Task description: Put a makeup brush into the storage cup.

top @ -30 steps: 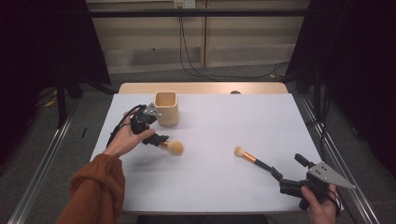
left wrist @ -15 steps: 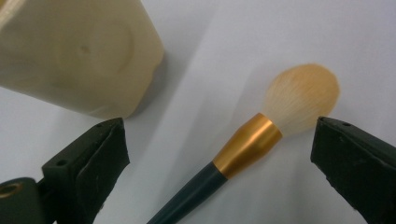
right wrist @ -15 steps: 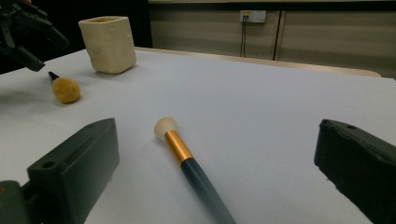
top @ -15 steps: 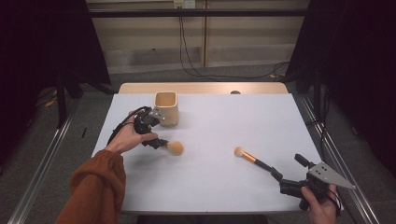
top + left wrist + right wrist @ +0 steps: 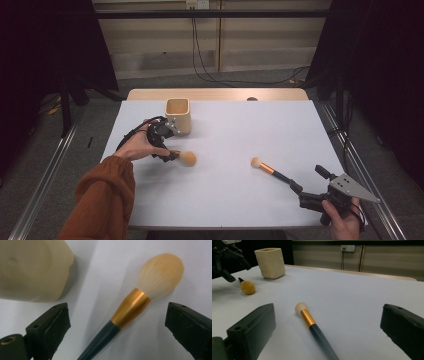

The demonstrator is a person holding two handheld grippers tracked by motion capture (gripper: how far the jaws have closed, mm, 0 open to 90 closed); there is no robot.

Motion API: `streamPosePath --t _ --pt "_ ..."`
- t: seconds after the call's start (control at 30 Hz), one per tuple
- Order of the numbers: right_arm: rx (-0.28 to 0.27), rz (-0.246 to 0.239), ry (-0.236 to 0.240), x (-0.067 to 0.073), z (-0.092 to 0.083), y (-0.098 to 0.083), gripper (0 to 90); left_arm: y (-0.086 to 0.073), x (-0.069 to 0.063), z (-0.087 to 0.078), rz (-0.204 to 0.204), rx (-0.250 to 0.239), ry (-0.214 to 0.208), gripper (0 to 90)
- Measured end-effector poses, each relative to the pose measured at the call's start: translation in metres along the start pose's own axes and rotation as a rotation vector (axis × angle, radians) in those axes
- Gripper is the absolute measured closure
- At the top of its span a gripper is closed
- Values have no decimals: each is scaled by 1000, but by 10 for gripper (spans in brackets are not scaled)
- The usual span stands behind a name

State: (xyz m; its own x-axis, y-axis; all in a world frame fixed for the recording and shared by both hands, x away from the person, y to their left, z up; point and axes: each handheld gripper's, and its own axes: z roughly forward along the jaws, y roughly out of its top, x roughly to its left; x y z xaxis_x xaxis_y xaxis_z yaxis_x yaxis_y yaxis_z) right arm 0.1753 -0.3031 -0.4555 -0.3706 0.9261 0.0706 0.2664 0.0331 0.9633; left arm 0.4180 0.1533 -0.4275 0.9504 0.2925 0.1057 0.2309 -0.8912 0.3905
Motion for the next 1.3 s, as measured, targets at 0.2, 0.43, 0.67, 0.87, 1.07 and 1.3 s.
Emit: streamPosePath --t 0.2,0.43,0.67,0.87,1.07,1.3 --pt "3 -6 5 0 0 0 0 -1 3 4 14 34 -11 43" --pt "6 -6 6 0 0 0 0 2 6 6 54 72 -10 44" --pt "7 -6 7 0 0 -1 0 3 7 9 88 90 -27 80" --pt "9 -6 9 0 1 -1 0 5 10 12 107 99 -39 112" --pt "12 -7 12 0 1 -1 0 12 4 16 152 115 -69 197" --pt "16 -3 17 1 1 -1 0 13 2 21 189 131 -91 290"
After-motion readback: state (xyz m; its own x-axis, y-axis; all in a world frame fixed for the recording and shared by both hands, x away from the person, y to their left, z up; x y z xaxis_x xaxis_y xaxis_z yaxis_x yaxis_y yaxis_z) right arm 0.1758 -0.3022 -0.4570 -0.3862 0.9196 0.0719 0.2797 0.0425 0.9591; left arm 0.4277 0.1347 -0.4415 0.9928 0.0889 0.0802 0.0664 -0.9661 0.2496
